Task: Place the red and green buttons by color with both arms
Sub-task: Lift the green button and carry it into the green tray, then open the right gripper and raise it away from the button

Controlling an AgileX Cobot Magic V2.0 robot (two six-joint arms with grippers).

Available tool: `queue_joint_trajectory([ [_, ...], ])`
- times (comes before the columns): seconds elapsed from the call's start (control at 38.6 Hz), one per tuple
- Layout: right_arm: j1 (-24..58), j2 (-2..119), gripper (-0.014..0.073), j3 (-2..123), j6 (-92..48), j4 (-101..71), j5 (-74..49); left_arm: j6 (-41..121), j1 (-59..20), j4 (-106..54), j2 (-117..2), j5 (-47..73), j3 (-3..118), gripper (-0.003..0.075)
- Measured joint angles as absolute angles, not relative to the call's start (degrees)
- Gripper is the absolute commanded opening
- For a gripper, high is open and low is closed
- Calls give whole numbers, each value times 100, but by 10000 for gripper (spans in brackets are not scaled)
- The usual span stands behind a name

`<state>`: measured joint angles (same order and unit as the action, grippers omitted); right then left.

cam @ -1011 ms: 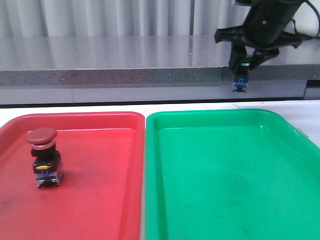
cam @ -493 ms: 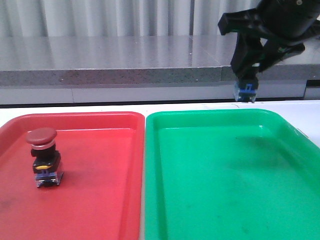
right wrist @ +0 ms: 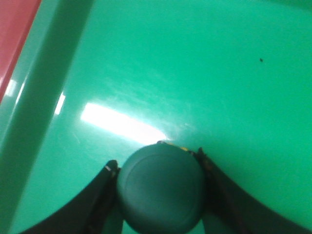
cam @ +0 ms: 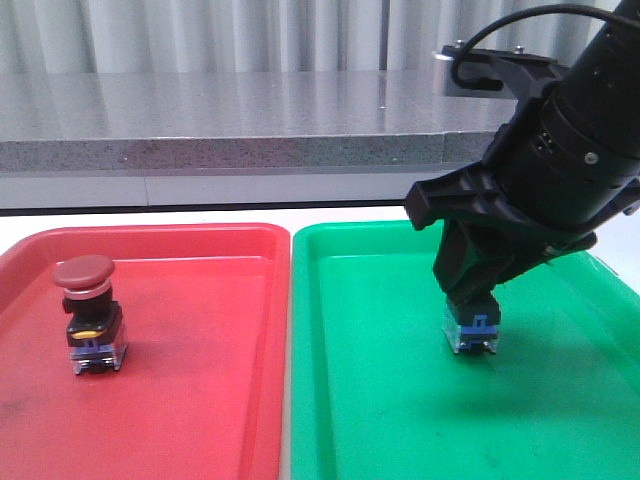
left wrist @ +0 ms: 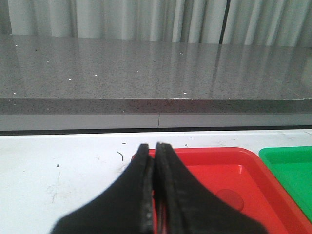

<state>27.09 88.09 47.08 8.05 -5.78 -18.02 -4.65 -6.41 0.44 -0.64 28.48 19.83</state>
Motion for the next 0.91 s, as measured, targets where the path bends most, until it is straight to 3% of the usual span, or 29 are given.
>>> queue_joint_trajectory([
  [0.29,2709,9020,190,4708,805,-593,-1622,-465,-641,44,-64,2848,1983,-20],
  [0.36,2709,9020,262,4708,805,-603,-1598,-465,-641,44,-64,2848,1983,-20],
  [0.54,2709,9020,542,4708,815,-603,-1613,-465,-641,44,-64,2848,1983,-20],
  [0.62,2709,9002,605,4708,815,-603,-1642,-468,-641,44,-64,2848,1983,-20],
  [0.91,2709,8144,594,4708,815,-603,-1726,-468,-641,36,-64,2848,1983,-20],
])
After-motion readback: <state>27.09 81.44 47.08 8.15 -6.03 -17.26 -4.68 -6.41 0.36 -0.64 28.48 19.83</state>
